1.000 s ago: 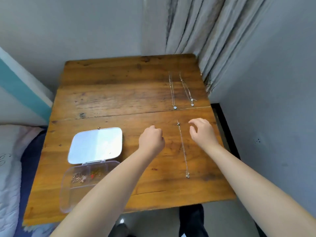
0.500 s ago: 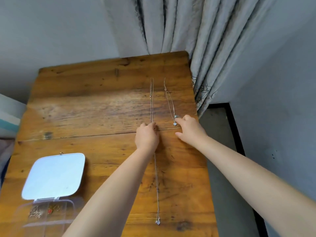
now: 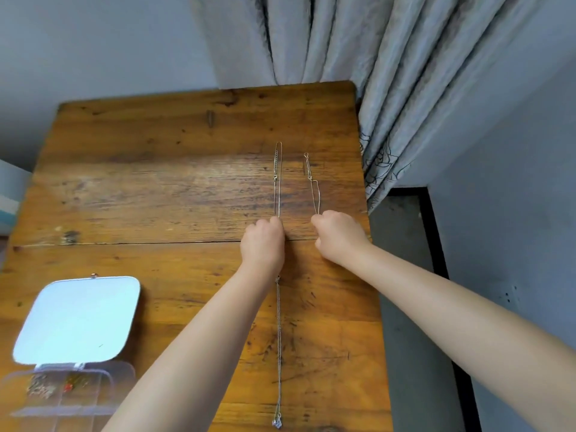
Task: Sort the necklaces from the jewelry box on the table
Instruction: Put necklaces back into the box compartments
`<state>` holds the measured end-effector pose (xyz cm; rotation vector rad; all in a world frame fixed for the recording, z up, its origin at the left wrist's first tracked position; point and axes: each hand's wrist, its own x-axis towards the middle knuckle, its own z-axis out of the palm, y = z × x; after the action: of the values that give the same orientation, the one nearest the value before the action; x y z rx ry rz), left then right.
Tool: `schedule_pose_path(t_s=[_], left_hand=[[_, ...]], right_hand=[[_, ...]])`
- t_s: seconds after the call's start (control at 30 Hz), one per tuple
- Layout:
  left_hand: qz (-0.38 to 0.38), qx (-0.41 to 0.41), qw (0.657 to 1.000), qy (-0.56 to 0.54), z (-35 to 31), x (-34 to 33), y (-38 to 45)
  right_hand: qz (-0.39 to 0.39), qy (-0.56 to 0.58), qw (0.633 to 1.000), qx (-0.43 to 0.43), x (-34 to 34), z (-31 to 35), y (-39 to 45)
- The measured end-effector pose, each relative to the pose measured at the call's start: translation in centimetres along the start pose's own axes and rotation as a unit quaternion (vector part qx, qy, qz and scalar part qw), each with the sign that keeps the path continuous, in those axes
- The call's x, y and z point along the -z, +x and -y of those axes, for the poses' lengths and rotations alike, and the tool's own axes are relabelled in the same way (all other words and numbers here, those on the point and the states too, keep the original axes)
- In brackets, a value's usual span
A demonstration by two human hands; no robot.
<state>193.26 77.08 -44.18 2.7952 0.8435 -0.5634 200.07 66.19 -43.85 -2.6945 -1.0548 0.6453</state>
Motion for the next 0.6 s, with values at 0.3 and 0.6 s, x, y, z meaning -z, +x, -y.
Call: schedule_pose_path(t_s=[0.3, 0.6], left_hand=[[-0.058, 0.045, 0.973, -0.219, 3.4, 3.8, -2.9], [-0.206, 0.018, 0.897, -0.39, 11.7, 11.7, -13.4]], right_hand=[[-0.11, 0.074, 0.991, -0.002, 4.4, 1.0, -1.7], [-0.232, 0.262, 0.932, 0.092, 10.7, 13.8, -8.7]])
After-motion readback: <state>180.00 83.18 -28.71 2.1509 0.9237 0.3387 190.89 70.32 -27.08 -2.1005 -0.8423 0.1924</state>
